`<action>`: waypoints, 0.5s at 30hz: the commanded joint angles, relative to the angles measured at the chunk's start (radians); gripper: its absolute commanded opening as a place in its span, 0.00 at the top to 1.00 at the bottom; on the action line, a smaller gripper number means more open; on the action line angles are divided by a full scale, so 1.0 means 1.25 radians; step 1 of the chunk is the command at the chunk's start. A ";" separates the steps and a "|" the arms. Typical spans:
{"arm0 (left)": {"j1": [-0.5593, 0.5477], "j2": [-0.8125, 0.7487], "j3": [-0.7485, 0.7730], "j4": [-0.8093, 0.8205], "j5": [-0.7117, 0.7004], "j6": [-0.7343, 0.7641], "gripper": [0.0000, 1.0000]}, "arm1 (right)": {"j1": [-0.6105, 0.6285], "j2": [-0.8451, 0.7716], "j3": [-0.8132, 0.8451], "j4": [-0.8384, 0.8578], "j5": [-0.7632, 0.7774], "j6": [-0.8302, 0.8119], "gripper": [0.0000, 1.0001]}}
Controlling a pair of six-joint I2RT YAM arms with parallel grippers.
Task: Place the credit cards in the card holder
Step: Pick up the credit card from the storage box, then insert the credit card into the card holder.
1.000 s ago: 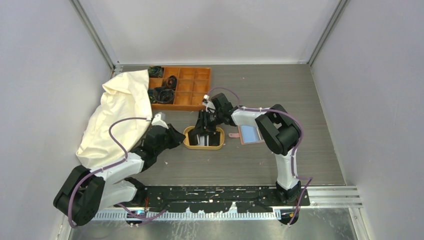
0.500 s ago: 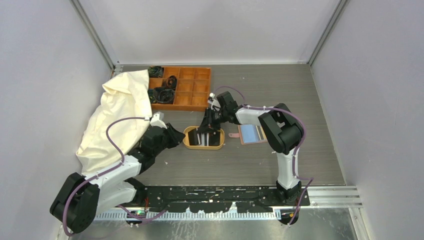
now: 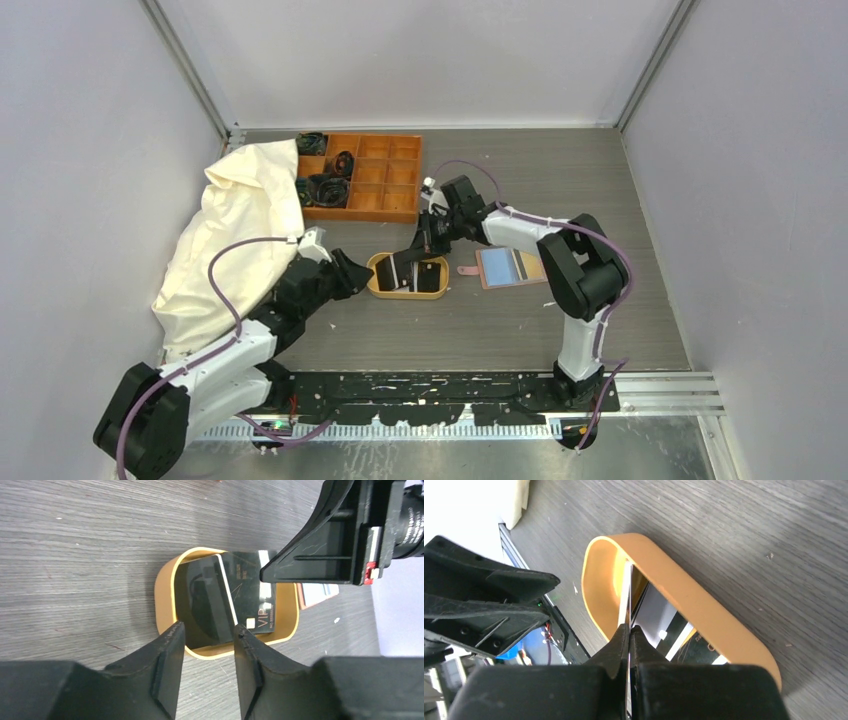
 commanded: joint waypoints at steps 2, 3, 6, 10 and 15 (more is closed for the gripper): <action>-0.002 -0.045 -0.012 0.073 0.079 -0.002 0.53 | -0.019 -0.117 -0.016 -0.022 -0.015 -0.114 0.99; -0.001 -0.052 -0.014 0.082 0.094 -0.004 0.50 | -0.024 -0.132 -0.023 -0.025 -0.031 -0.134 0.99; -0.002 -0.072 -0.031 0.128 0.141 -0.013 0.43 | -0.052 -0.184 -0.049 -0.014 -0.104 -0.185 0.99; -0.002 -0.094 -0.065 0.236 0.189 -0.031 0.35 | -0.103 -0.238 -0.067 0.006 -0.219 -0.219 0.99; -0.002 -0.107 -0.108 0.384 0.255 -0.056 0.30 | -0.142 -0.296 -0.077 -0.015 -0.292 -0.277 0.99</action>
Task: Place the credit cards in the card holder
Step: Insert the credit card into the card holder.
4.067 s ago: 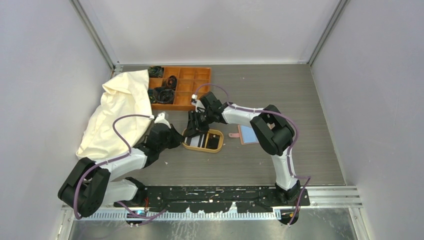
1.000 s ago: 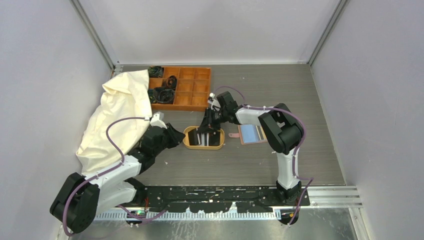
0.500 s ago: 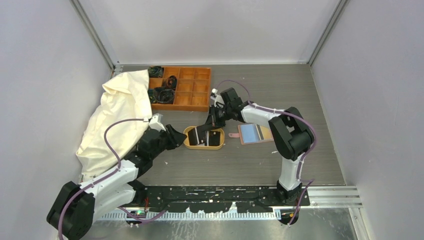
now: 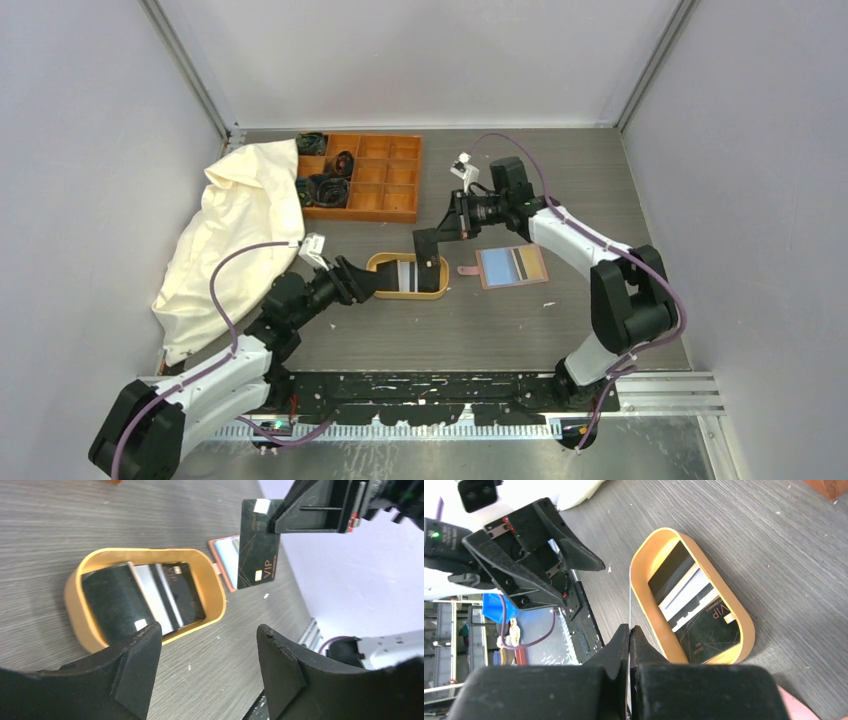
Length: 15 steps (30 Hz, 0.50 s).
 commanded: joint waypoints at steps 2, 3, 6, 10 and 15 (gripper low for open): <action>-0.003 -0.017 -0.029 0.246 0.119 -0.034 0.30 | -0.032 -0.097 -0.009 -0.030 -0.118 -0.125 0.99; -0.003 -0.017 -0.031 0.269 0.136 -0.039 0.30 | -0.036 -0.111 -0.017 -0.046 -0.126 -0.148 0.99; -0.007 -0.012 -0.037 0.322 0.170 -0.052 0.29 | -0.058 -0.168 -0.060 -0.027 -0.170 -0.169 0.99; -0.056 0.017 -0.031 0.381 0.175 -0.040 0.29 | -0.084 -0.256 -0.117 0.009 -0.204 -0.183 0.99; -0.166 0.097 -0.001 0.415 0.147 0.042 0.30 | -0.087 -0.289 -0.136 0.015 -0.270 -0.175 0.99</action>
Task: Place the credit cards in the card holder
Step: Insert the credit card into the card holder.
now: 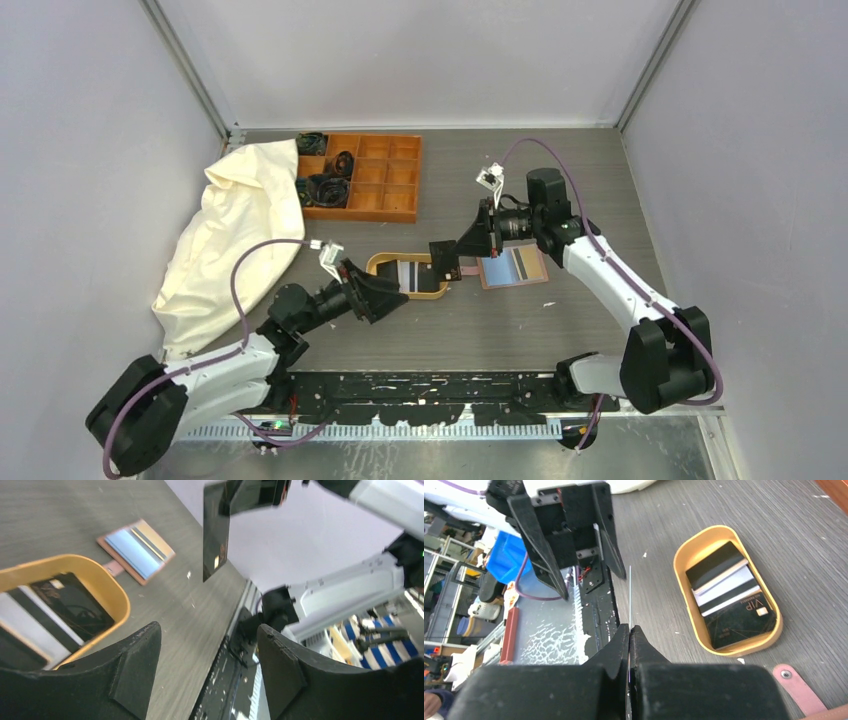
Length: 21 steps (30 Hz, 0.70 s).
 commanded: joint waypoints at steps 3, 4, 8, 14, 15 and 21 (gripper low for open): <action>-0.128 0.108 0.034 0.165 -0.044 0.137 0.30 | -0.001 -0.035 -0.004 0.042 -0.110 -0.017 0.99; -0.138 0.128 0.038 0.176 -0.056 0.149 0.30 | 0.002 -0.033 -0.004 0.042 -0.121 -0.017 0.99; -0.158 0.209 0.050 0.267 -0.060 0.154 0.30 | 0.027 -0.028 -0.005 0.042 -0.143 -0.021 0.99; -0.174 0.337 0.078 0.416 -0.049 0.120 0.30 | 0.056 -0.015 -0.009 0.035 -0.142 -0.039 0.99; -0.176 0.359 0.089 0.420 -0.046 0.110 0.31 | 0.061 -0.013 -0.009 0.032 -0.142 -0.044 0.99; -0.179 0.401 0.133 0.420 -0.032 0.088 0.47 | 0.073 -0.003 -0.008 0.006 -0.133 -0.071 0.99</action>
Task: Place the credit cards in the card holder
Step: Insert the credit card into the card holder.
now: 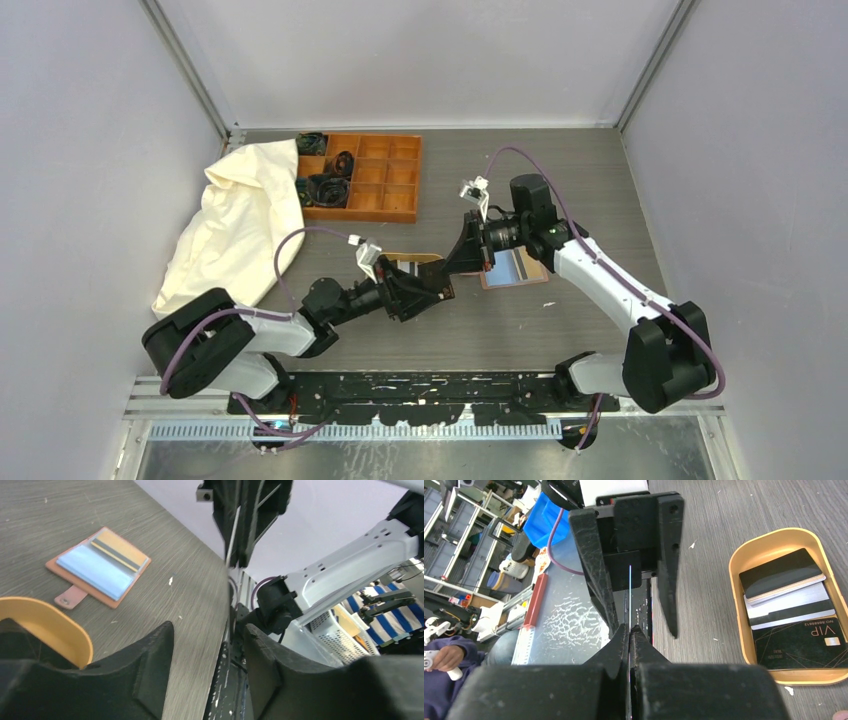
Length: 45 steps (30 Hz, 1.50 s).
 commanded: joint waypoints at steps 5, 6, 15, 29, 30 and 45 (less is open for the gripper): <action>-0.005 -0.008 0.025 0.097 -0.007 0.002 0.99 | 0.011 0.011 0.012 -0.028 -0.010 -0.055 0.99; -0.004 -0.008 0.024 0.097 -0.007 0.002 1.00 | 0.011 0.010 0.012 -0.027 -0.010 -0.056 0.97; -0.005 0.000 0.028 0.097 -0.022 -0.015 1.00 | 0.015 0.003 0.007 0.007 -0.009 -0.016 0.78; -0.005 -0.026 -0.022 0.091 -0.157 0.018 0.49 | -0.143 -0.049 0.033 -0.056 0.103 0.016 0.99; -0.005 -0.029 -0.019 0.076 -0.164 0.022 0.48 | -0.179 -0.052 0.041 -0.091 0.129 -0.003 0.99; -0.136 0.059 0.324 -0.538 -0.268 0.212 0.48 | -0.471 0.241 0.200 -0.510 0.353 -0.286 0.99</action>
